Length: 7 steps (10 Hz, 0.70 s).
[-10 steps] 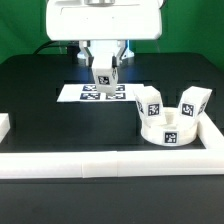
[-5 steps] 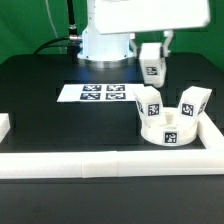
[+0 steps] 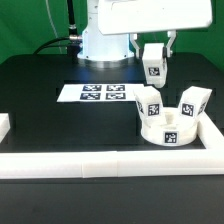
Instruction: Assemble stool
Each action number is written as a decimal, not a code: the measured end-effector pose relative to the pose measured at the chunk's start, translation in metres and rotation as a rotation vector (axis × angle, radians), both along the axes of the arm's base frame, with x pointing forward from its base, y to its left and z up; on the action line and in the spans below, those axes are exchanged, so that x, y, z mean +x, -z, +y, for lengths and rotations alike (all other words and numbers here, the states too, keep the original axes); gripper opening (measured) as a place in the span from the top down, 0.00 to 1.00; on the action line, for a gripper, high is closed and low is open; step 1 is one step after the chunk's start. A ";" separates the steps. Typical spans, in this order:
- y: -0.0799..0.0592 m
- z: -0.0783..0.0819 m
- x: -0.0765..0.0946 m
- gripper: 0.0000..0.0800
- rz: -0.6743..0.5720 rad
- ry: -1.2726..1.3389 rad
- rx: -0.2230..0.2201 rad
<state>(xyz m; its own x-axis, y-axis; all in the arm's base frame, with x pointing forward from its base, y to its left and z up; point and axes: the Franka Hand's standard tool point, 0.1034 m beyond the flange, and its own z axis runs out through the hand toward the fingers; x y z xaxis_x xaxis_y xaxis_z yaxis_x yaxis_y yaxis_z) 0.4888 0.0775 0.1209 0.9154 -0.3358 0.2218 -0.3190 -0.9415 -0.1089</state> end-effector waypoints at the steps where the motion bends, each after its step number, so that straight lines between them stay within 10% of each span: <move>1: 0.002 0.007 0.006 0.58 -0.008 -0.048 -0.014; 7: 0.003 0.014 0.017 0.58 -0.105 -0.080 -0.036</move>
Offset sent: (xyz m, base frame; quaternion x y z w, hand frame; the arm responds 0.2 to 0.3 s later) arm 0.0000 0.0000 0.0000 0.0000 0.0650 0.0000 0.9979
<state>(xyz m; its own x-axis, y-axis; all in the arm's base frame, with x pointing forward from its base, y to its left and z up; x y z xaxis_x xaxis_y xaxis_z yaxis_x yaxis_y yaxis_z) 0.5054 0.0913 0.1178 0.9101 -0.2527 0.3285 -0.2312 -0.9674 -0.1035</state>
